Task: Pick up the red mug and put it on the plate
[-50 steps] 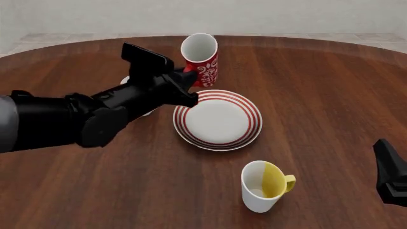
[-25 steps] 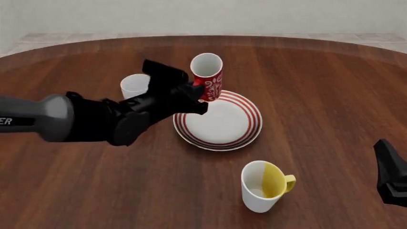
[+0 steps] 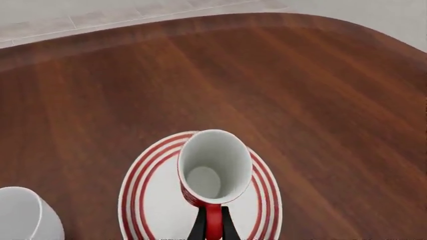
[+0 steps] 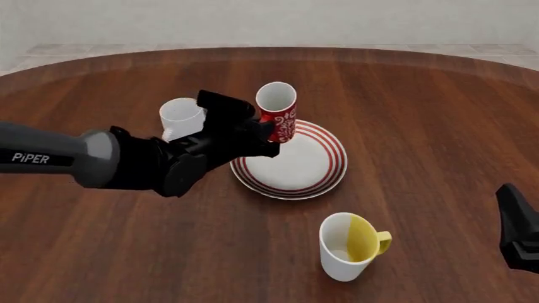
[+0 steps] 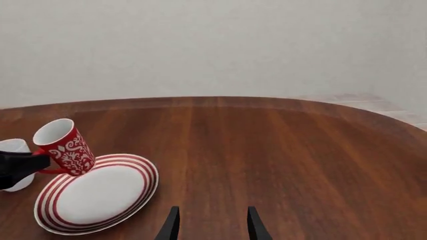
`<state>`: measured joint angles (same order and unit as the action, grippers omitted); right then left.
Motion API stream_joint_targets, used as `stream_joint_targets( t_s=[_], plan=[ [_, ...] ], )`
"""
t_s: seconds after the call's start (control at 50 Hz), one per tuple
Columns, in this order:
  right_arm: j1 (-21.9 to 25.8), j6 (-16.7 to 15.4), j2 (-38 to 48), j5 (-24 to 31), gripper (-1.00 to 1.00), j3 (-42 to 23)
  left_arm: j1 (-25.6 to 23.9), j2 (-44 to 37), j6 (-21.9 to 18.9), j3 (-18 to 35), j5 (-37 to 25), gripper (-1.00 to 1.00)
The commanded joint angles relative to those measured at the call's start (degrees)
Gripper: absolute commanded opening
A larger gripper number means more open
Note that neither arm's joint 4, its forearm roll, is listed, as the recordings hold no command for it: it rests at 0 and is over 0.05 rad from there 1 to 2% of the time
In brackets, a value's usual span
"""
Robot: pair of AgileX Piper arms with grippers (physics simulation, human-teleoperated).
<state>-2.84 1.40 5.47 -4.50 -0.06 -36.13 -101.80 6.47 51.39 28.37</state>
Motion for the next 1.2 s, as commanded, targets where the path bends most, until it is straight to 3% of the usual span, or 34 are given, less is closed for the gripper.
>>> stream_joint_targets(
  t_s=[0.02, 0.66, 1.2],
  plan=[
    [-0.1, 0.1, 0.4, -0.4, 1.0, 0.0, -0.6, -1.1, 0.1, 0.4, 0.4, -1.0],
    [-0.3, 0.2, 0.2, -0.1, 1.0, -0.2, -1.8, -7.0, 2.2, 0.5, 4.0, -1.0],
    [-0.6, 0.8, -0.3, 0.1, 1.0, 0.0, -1.9, -11.0, 1.0, 2.7, 4.3, -1.0]
  ],
)
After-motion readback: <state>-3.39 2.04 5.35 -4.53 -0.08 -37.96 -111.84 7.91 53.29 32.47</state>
